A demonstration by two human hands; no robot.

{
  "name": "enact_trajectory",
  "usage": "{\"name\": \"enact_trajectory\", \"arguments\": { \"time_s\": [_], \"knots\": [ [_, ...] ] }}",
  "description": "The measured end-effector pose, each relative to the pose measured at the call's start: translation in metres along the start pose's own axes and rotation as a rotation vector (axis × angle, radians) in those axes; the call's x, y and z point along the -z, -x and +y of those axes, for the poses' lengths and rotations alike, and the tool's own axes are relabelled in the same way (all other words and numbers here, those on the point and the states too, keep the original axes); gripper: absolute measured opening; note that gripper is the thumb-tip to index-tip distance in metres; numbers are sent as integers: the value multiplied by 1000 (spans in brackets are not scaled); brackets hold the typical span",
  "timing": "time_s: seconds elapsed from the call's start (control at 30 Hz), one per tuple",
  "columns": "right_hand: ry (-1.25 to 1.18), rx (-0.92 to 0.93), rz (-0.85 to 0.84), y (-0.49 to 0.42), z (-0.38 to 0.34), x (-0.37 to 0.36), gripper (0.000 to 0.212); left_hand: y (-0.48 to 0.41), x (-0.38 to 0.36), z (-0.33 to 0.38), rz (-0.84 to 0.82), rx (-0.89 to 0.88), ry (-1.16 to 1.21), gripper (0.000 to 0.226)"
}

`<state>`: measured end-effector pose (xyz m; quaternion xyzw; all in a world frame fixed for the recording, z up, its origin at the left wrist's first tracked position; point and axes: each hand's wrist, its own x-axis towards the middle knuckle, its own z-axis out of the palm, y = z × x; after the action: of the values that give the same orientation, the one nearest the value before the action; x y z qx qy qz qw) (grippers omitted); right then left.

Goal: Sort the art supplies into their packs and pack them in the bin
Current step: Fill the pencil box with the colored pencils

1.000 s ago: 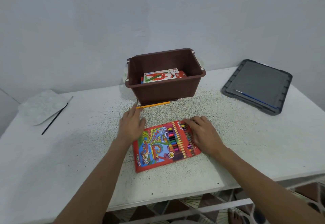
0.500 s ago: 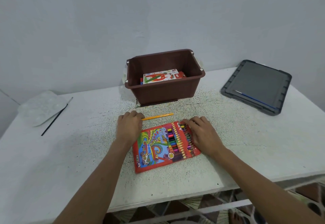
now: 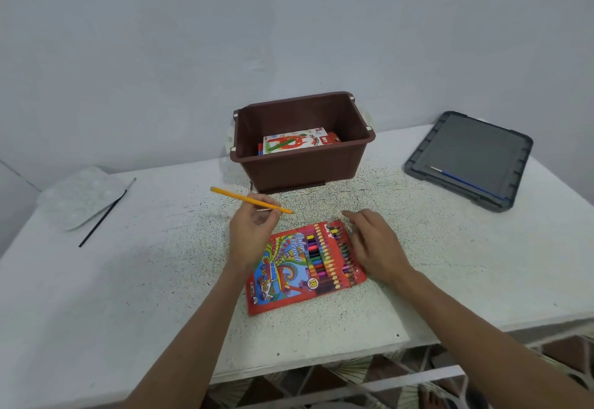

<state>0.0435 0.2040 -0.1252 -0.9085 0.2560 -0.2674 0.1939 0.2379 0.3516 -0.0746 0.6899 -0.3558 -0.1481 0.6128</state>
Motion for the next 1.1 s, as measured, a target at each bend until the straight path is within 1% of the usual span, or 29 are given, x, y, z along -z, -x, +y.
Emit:
{"name": "enact_trajectory", "arguments": {
  "time_s": [0.07, 0.1, 0.17, 0.27, 0.4, 0.57, 0.63, 0.67, 0.77, 0.87, 0.9, 0.97, 1.1],
  "knots": [
    [4, 26, 50, 1, -5, 2, 41, 2, -2, 1, -35, 79, 148, 16],
    [2, 49, 72, 0, -9, 2, 39, 4, -3, 1, -48, 106, 184, 16],
    [1, 107, 107, -3, -19, 3, 36, 7, -6, 1, -78, 153, 212, 16],
    [11, 189, 114, -13, -32, 3, 35, 12, -11, 1, -129, 214, 222, 16],
    [4, 273, 99, -22, -42, -4, 28, 15, -14, 3, -161, 211, 239, 16],
    [26, 291, 83, -24, -43, -6, 19, 19, -9, 8, -162, 189, 224, 14],
    [71, 275, 85, -25, -38, 0, 16, 19, -3, 5, -165, 193, 168, 18],
    [96, 253, 89, -27, -32, 5, 16, 19, 1, 1, -161, 186, 101, 20],
    [174, 152, 124, -33, -9, 26, 16, 22, 20, -22, -153, 108, -221, 31],
    [313, 76, 158, -38, 22, 52, 10, 27, 40, -47, -183, -42, -513, 51],
    [366, 61, 154, -38, 32, 60, 10, 28, 44, -53, -201, -78, -578, 56],
    [445, 43, 135, -37, 50, 73, 10, 30, 45, -57, -216, -103, -634, 59],
    [506, 29, 88, -34, 68, 83, 11, 30, 41, -54, -205, -74, -637, 61]
  ]
}}
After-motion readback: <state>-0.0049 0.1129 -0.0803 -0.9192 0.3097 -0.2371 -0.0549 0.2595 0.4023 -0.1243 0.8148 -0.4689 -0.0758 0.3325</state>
